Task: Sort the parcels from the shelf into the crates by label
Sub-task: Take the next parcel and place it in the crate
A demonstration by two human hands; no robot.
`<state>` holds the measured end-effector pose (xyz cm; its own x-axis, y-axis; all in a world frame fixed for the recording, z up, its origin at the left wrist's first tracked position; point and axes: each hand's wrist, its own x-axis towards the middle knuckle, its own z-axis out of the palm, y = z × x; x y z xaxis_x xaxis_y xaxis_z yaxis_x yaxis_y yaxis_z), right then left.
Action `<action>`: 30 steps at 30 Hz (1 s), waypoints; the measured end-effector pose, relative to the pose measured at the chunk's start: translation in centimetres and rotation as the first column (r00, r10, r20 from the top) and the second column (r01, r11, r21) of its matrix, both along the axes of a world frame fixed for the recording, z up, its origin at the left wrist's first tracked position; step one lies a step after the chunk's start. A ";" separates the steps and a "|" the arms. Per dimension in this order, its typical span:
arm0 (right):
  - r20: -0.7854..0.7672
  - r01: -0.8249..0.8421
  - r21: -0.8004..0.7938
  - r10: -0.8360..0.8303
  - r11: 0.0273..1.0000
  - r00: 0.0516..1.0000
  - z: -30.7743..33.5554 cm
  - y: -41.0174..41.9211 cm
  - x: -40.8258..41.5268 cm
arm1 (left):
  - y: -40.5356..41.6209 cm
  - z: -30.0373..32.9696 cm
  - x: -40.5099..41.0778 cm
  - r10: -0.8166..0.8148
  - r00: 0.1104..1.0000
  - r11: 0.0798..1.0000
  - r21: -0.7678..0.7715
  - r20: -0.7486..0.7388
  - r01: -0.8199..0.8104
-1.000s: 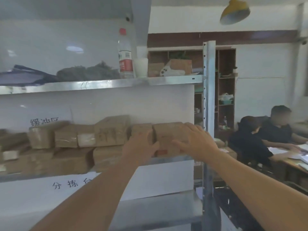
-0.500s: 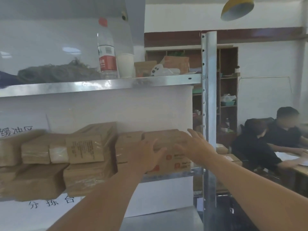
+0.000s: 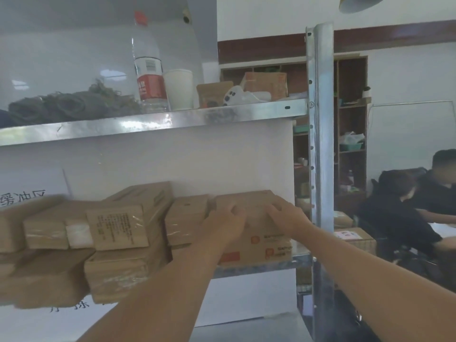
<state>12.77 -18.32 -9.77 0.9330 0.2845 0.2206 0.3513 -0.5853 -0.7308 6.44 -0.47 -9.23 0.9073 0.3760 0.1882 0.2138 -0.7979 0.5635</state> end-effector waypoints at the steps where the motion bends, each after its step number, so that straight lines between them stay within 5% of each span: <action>1: -0.015 0.013 0.036 -0.012 0.999 1.000 0.1 0.0 -0.5 | -0.1 0.0 -0.5 -0.003 1.000 1.000 -0.010 0.003 0.003; 12: -0.092 0.080 0.309 -0.054 0.948 0.994 -1.7 -3.0 -7.2 | -0.1 -1.2 -7.5 -0.136 0.948 0.977 -0.121 0.288 0.177; 16: -0.145 0.112 0.540 -0.039 0.834 0.989 -1.2 -3.6 -11.4 | 0.3 -0.9 -9.9 -0.209 0.928 0.948 -0.170 0.309 0.270; 23: -0.242 0.251 0.727 -0.104 0.639 0.965 -0.5 -4.4 -16.5 | -0.5 0.0 -13.6 -0.146 0.878 0.716 -0.563 0.457 0.412; 30: -0.115 0.150 0.708 -0.096 0.690 0.989 -0.2 -6.8 -20.3 | -1.0 -0.9 -16.1 -0.212 0.874 0.672 -0.584 0.437 0.455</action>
